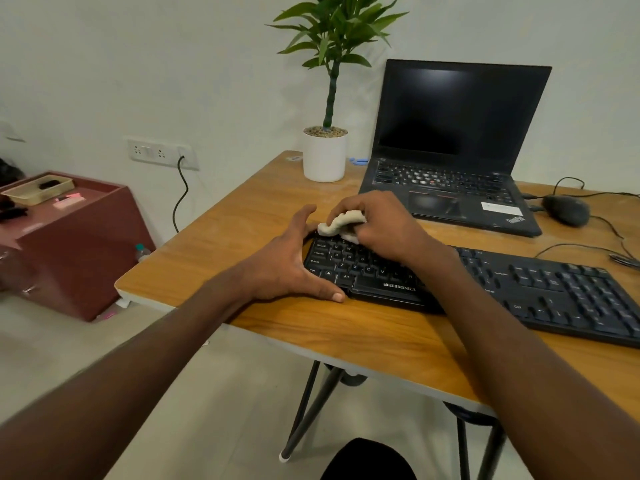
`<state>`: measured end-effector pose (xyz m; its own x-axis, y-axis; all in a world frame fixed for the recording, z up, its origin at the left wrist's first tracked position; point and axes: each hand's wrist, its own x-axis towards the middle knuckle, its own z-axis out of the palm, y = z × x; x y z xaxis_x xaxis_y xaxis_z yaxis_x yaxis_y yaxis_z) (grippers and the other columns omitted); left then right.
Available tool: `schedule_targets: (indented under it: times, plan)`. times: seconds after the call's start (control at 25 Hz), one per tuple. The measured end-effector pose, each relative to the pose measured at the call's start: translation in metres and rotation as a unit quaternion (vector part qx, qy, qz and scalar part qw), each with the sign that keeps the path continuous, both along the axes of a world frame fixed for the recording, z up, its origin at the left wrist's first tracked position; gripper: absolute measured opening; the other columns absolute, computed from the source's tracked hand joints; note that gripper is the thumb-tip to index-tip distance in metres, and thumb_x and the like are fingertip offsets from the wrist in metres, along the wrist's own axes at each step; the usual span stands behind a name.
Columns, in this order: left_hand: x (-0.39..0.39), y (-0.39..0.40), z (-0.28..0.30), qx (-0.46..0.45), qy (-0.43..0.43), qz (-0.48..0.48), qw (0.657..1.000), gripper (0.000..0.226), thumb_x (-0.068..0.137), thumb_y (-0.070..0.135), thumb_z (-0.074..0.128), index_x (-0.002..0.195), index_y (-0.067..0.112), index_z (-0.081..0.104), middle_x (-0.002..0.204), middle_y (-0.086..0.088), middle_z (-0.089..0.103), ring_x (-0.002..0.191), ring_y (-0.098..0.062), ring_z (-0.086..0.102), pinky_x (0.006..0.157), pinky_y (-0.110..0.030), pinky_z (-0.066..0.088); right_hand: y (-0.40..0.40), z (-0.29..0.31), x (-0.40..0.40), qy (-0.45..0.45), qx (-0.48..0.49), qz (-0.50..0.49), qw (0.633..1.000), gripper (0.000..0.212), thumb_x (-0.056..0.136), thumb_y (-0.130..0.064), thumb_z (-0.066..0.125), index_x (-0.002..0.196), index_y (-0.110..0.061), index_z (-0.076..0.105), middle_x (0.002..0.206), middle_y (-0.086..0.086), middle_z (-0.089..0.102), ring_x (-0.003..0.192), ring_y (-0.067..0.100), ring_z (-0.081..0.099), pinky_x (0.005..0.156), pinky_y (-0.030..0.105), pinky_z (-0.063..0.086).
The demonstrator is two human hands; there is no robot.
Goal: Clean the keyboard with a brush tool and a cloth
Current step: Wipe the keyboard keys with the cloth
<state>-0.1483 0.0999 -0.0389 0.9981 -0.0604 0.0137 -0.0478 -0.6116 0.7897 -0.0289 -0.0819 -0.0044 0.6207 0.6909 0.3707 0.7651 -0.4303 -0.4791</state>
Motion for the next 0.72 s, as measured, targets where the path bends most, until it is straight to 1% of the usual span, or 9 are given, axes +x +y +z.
schedule_targets:
  times: [0.08, 0.16, 0.2, 0.28, 0.32, 0.36, 0.48, 0.64, 0.72]
  plan:
    - [0.000, 0.000, -0.001, -0.002, -0.002, 0.005, 1.000, 0.152, 0.055, 0.047, 0.102, 0.165, 0.042, -0.004, 0.156, 0.020, 0.036, 0.136, -0.003, 0.042, 0.108, -0.018, 0.037, -0.001, -0.002, -0.002, -0.008, 0.004, 0.007, 1.000, 0.036, 0.082, -0.006, 0.080, 0.105, -0.034, 0.080, 0.101, -0.013, 0.077, 0.096, 0.006, 0.069, 0.083, 0.037, 0.058]
    - [0.001, 0.001, -0.001, 0.000, -0.004, 0.008, 1.000, 0.153, 0.055, 0.048, 0.102, 0.165, 0.042, -0.003, 0.155, 0.018, 0.038, 0.136, -0.004, 0.043, 0.108, -0.019, 0.037, -0.001, -0.002, -0.009, -0.007, -0.025, 0.071, 0.997, 0.042, 0.082, 0.003, 0.074, 0.105, -0.032, 0.080, 0.107, -0.014, 0.076, 0.102, 0.004, 0.065, 0.086, 0.030, 0.055]
    - [0.002, 0.001, -0.002, -0.001, -0.004, 0.008, 1.000, 0.153, 0.054, 0.048, 0.102, 0.165, 0.042, -0.003, 0.156, 0.018, 0.038, 0.137, -0.003, 0.041, 0.109, -0.019, 0.036, 0.000, 0.000, -0.009, -0.007, -0.047, 0.075, 0.996, 0.042, 0.082, 0.005, 0.073, 0.101, -0.031, 0.081, 0.107, -0.014, 0.076, 0.103, 0.005, 0.064, 0.087, 0.032, 0.055]
    - [0.003, 0.003, -0.003, -0.006, -0.005, 0.010, 1.000, 0.153, 0.053, 0.049, 0.103, 0.164, 0.042, -0.002, 0.164, 0.013, 0.035, 0.140, -0.003, 0.038, 0.112, -0.021, 0.034, -0.001, 0.005, 0.000, -0.031, -0.068, 0.011, 0.997, 0.037, 0.081, 0.003, 0.071, 0.089, -0.033, 0.078, 0.104, -0.013, 0.075, 0.104, 0.011, 0.063, 0.090, 0.044, 0.054]
    - [0.003, 0.003, -0.003, -0.007, -0.006, 0.011, 1.000, 0.153, 0.052, 0.050, 0.103, 0.164, 0.043, -0.001, 0.167, 0.011, 0.033, 0.142, -0.004, 0.037, 0.115, -0.023, 0.033, -0.002, 0.006, 0.003, -0.061, -0.070, -0.030, 0.995, 0.037, 0.080, 0.001, 0.070, 0.089, -0.034, 0.076, 0.105, -0.013, 0.074, 0.105, 0.014, 0.062, 0.092, 0.047, 0.053]
    - [0.003, 0.002, -0.003, -0.006, -0.006, 0.012, 1.000, 0.154, 0.051, 0.051, 0.104, 0.164, 0.044, -0.001, 0.168, 0.010, 0.033, 0.143, -0.004, 0.036, 0.117, -0.025, 0.033, -0.003, 0.004, 0.003, -0.078, -0.058, -0.047, 0.994, 0.039, 0.081, 0.001, 0.070, 0.097, -0.034, 0.078, 0.107, -0.012, 0.074, 0.107, 0.015, 0.062, 0.093, 0.047, 0.052]
    - [0.003, 0.002, -0.003, -0.005, -0.007, 0.014, 1.000, 0.153, 0.052, 0.051, 0.104, 0.164, 0.044, -0.001, 0.167, 0.009, 0.034, 0.142, -0.007, 0.040, 0.117, -0.027, 0.036, -0.006, -0.004, -0.005, -0.020, -0.034, 0.052, 0.998, 0.051, 0.080, 0.009, 0.069, 0.115, -0.027, 0.079, 0.117, -0.010, 0.076, 0.110, 0.010, 0.065, 0.093, 0.037, 0.055]
    - [0.004, 0.002, -0.003, -0.001, -0.007, 0.015, 1.000, 0.153, 0.052, 0.051, 0.103, 0.164, 0.043, 0.000, 0.168, 0.009, 0.033, 0.142, -0.007, 0.039, 0.116, -0.026, 0.035, -0.005, -0.002, 0.002, 0.001, -0.035, 0.027, 0.999, 0.052, 0.079, 0.009, 0.068, 0.109, -0.031, 0.081, 0.110, -0.011, 0.077, 0.103, 0.011, 0.067, 0.088, 0.043, 0.058]
    - [0.005, 0.003, -0.003, 0.003, -0.005, 0.017, 1.000, 0.153, 0.050, 0.054, 0.103, 0.163, 0.045, 0.001, 0.167, 0.009, 0.034, 0.143, -0.010, 0.040, 0.120, -0.032, 0.036, -0.003, -0.002, -0.002, 0.037, -0.042, 0.069, 0.996, 0.056, 0.076, 0.014, 0.064, 0.108, -0.029, 0.081, 0.112, -0.013, 0.076, 0.107, 0.008, 0.067, 0.090, 0.038, 0.058]
